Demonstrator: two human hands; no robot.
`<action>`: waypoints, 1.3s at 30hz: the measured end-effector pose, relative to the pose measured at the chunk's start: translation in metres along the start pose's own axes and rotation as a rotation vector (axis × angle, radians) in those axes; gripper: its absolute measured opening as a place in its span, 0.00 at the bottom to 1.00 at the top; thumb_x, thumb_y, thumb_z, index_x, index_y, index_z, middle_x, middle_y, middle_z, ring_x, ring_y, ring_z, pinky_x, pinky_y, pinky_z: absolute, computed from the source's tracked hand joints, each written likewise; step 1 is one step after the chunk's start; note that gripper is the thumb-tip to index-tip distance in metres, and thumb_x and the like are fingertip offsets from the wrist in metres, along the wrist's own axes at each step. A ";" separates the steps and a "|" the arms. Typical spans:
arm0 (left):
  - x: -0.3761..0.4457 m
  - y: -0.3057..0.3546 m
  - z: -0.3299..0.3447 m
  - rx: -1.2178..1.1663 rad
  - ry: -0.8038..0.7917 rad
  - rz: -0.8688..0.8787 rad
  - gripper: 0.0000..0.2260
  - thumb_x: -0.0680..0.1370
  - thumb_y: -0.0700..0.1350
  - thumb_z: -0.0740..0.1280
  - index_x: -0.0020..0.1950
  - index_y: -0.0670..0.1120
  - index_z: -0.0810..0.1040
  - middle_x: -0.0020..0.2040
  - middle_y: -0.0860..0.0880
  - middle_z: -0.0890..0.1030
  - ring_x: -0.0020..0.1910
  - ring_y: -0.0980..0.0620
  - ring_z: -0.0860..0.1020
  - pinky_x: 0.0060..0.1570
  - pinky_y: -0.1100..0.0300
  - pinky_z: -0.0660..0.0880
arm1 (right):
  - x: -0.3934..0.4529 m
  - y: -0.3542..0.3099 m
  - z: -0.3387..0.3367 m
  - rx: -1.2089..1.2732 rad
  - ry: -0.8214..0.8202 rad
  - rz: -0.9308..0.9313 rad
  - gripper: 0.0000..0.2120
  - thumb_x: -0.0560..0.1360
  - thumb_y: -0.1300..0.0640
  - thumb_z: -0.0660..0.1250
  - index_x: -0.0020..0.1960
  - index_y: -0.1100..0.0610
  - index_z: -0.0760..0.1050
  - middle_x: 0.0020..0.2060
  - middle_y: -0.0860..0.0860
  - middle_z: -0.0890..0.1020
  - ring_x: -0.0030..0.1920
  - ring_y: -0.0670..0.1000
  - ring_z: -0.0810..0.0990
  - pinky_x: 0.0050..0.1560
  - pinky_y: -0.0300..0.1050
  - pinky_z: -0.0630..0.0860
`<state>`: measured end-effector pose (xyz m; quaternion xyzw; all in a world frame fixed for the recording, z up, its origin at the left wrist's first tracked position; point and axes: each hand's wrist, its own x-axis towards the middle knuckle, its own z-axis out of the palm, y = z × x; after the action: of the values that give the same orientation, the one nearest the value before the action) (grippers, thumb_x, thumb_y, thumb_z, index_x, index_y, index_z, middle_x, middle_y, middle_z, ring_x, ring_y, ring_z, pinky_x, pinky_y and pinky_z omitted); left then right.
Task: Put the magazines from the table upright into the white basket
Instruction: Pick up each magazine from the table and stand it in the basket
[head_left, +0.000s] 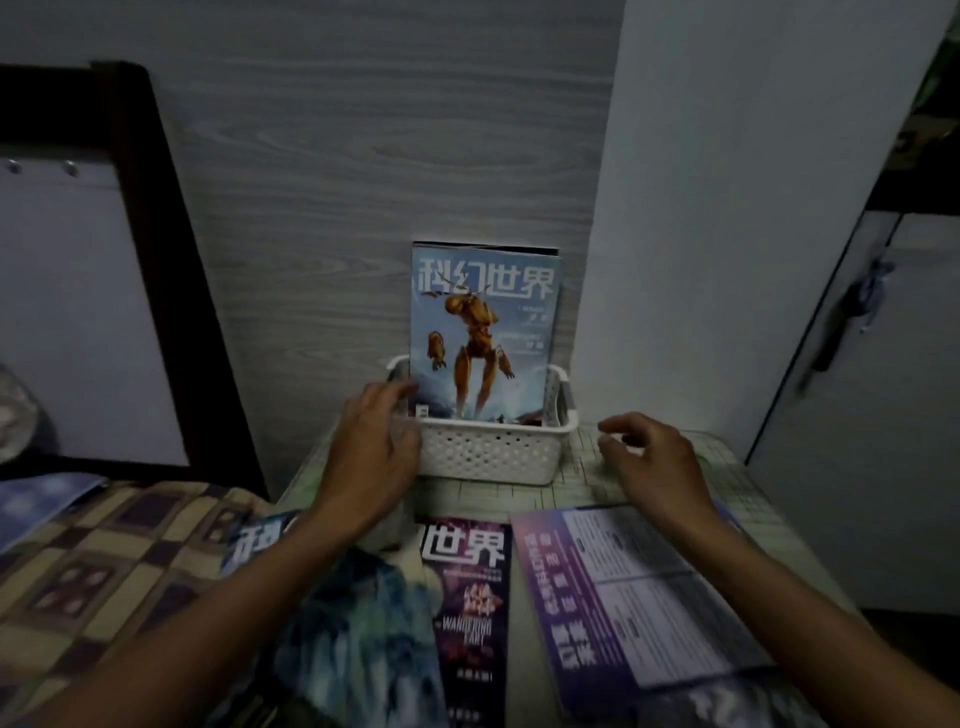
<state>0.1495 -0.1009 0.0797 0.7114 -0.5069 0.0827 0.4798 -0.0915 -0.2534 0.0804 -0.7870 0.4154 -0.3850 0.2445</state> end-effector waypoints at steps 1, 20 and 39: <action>-0.011 0.004 0.000 0.014 -0.038 0.011 0.15 0.77 0.39 0.65 0.63 0.48 0.75 0.60 0.46 0.77 0.58 0.47 0.74 0.55 0.50 0.74 | -0.011 0.002 -0.006 -0.004 -0.042 0.021 0.04 0.76 0.57 0.69 0.49 0.52 0.81 0.47 0.51 0.84 0.49 0.51 0.82 0.48 0.41 0.72; -0.130 0.115 0.021 0.325 -0.897 0.281 0.15 0.72 0.54 0.71 0.56 0.52 0.77 0.57 0.48 0.76 0.55 0.48 0.76 0.47 0.60 0.70 | -0.132 0.041 -0.112 -0.731 -0.689 -0.243 0.27 0.75 0.37 0.62 0.69 0.49 0.69 0.68 0.49 0.75 0.63 0.53 0.74 0.60 0.49 0.73; -0.099 0.146 0.015 0.312 -0.417 0.603 0.14 0.77 0.42 0.67 0.62 0.43 0.78 0.59 0.42 0.81 0.57 0.42 0.80 0.53 0.49 0.77 | -0.148 0.029 -0.086 -0.746 -0.150 -0.379 0.14 0.75 0.53 0.64 0.60 0.50 0.77 0.49 0.56 0.81 0.49 0.57 0.79 0.43 0.46 0.74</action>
<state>-0.0195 -0.0520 0.0993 0.5964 -0.7610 0.1494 0.2069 -0.2281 -0.1499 0.0503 -0.9099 0.3553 -0.1881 -0.1023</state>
